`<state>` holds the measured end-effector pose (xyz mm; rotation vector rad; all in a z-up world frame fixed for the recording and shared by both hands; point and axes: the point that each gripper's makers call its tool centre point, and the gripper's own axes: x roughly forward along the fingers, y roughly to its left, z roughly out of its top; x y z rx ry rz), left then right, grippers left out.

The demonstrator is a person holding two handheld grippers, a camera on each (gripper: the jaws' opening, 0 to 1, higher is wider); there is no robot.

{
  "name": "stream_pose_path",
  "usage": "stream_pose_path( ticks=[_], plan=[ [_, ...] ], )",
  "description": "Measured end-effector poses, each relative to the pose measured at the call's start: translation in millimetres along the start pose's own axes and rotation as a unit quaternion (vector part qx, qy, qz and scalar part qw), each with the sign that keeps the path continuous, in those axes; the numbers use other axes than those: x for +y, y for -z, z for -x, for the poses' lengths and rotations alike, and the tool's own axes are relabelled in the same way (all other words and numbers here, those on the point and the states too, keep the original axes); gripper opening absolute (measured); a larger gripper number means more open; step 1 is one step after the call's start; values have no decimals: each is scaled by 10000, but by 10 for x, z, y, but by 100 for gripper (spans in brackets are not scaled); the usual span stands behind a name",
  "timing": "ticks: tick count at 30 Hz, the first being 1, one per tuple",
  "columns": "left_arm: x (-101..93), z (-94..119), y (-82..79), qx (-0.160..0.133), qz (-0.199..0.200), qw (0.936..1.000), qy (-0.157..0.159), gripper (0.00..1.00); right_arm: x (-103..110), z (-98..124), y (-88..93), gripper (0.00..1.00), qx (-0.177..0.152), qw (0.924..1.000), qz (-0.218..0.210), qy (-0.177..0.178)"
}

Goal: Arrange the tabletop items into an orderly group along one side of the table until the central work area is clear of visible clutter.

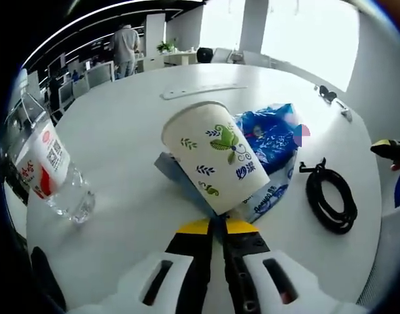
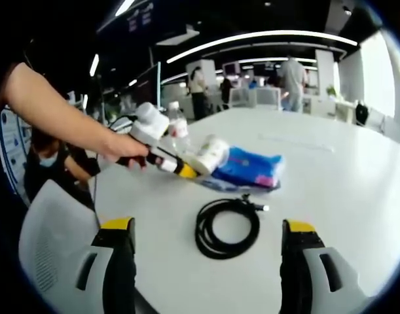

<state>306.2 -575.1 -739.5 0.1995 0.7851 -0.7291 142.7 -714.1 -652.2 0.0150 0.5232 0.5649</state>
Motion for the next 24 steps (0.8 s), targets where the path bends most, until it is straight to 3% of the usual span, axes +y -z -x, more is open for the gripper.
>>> stream_pose_path(
  ticks=[24],
  plan=[
    [-154,-50,-13,-23,-154,9997,175,3,-32,7,23,90,-1,10000,-18,38]
  ],
)
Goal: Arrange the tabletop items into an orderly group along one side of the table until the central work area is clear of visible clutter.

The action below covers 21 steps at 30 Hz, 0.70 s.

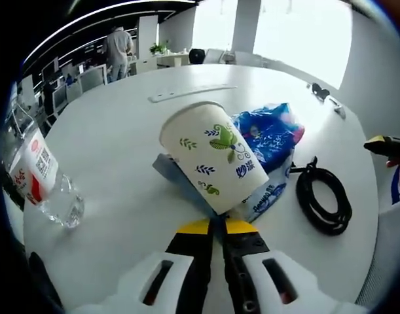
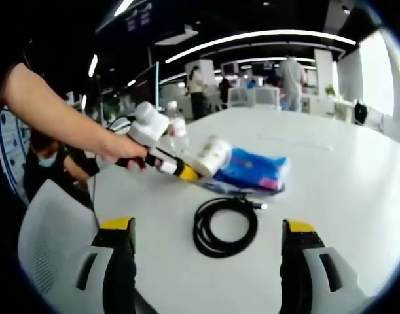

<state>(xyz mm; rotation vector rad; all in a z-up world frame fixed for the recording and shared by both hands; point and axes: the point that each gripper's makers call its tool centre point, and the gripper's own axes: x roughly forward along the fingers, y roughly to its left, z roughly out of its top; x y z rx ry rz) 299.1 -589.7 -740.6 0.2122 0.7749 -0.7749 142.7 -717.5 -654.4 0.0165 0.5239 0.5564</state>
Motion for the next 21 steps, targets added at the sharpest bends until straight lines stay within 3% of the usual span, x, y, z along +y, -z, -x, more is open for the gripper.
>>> stream_pose_path(
  ticks=[10,21],
  plan=[
    [-22,12,0,-10,5,10000,71,5,-2,1,4,90,4,10000,-5,-3],
    [83,125,-12,74,-352,9993,-53,26,2,-6,1,90,-27,10000,-37,-7]
  ],
)
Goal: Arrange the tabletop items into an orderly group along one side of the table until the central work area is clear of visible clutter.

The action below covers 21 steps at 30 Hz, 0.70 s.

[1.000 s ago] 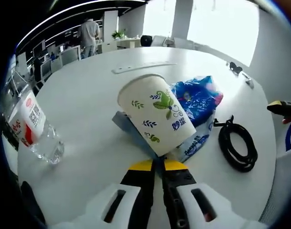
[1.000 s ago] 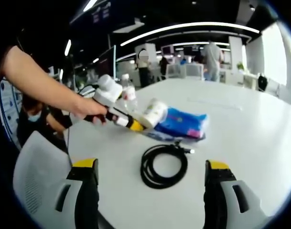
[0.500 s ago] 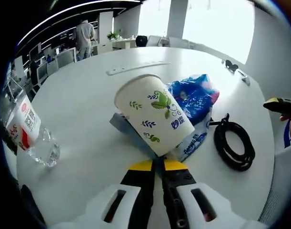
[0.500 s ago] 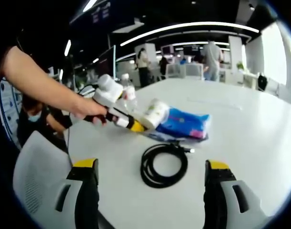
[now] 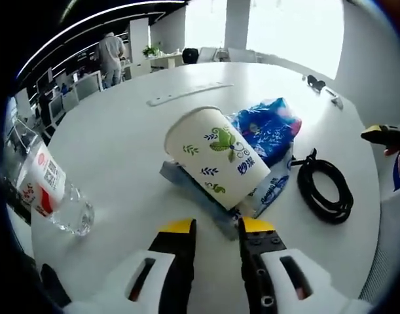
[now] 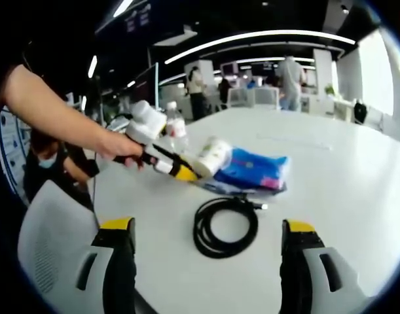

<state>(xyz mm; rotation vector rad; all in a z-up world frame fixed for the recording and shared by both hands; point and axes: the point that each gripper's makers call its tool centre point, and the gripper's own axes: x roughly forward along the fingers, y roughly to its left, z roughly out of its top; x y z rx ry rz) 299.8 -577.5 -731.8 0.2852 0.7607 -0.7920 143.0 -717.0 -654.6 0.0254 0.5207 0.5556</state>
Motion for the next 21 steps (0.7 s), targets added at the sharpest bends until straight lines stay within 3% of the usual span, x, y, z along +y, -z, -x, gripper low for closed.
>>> stream_pose_path(
  ticks=[11,21],
  plan=[
    [12,106,-219,-272,381,9989,25,42,28,-23,-9,90,-32,10000,-15,-36],
    [42,156,-441,-541,255,9982,-4,46,40,-29,-16,90,-56,10000,-19,-53]
  ],
)
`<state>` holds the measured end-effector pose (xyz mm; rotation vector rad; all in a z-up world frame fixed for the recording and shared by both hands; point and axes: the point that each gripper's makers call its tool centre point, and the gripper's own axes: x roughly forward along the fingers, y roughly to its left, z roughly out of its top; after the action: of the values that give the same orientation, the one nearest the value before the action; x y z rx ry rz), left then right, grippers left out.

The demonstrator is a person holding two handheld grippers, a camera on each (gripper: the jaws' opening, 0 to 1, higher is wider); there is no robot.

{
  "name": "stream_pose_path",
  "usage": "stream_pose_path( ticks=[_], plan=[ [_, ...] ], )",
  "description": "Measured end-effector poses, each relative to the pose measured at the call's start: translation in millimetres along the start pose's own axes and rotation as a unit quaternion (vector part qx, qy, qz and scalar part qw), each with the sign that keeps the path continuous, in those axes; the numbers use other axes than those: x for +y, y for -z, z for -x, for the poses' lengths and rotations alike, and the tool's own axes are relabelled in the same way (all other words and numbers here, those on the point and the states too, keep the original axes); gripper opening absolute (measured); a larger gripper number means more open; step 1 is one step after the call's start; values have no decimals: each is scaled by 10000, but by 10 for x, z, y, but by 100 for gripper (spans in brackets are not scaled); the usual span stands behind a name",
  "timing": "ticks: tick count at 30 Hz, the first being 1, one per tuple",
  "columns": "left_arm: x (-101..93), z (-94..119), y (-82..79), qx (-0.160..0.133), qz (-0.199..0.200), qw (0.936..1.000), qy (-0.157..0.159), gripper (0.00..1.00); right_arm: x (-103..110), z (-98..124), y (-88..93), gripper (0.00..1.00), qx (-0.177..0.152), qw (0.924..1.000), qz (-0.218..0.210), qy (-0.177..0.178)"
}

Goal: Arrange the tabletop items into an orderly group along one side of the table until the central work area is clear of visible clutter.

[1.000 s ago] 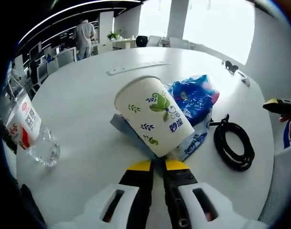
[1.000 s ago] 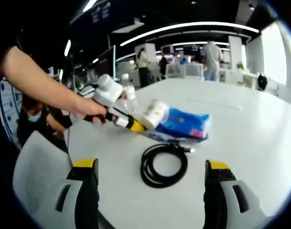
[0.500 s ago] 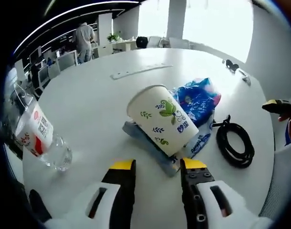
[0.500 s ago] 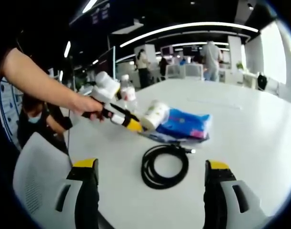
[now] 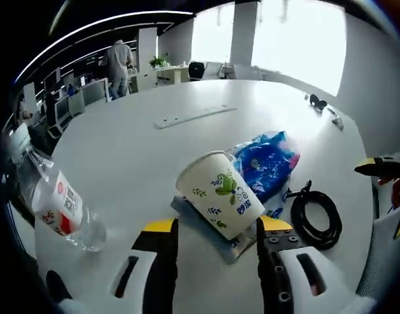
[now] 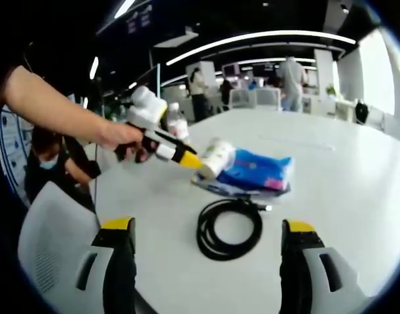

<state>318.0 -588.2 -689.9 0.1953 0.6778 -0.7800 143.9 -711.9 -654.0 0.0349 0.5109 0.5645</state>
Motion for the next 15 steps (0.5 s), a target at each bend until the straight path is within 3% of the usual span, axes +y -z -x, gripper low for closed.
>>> stream_pose_path(
  ticks=[6,15],
  plan=[
    [13,19,-118,-97,-16,9999,107,45,-16,7,16,90,-4,10000,-39,20],
    [-55,25,-117,18,-265,9990,364,45,-35,14,12,90,-27,9999,-97,50]
  ],
)
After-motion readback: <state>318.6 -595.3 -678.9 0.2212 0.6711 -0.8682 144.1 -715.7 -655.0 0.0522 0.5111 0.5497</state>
